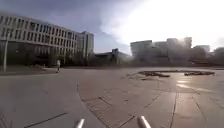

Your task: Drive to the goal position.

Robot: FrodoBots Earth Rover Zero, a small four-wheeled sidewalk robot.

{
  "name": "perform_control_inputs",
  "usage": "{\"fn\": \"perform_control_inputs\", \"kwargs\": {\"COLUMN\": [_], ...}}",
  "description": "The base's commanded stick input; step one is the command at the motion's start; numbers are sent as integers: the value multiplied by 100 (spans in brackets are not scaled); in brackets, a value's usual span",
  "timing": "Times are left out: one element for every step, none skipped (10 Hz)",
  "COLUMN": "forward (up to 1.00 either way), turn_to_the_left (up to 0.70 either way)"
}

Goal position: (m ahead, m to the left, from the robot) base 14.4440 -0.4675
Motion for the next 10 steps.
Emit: {"fn": "perform_control_inputs", "kwargs": {"forward": [100,100,100,100,100,100,100,100,100,100], "turn_to_the_left": [0,0,0,0,0,0,0,0,0,0]}}
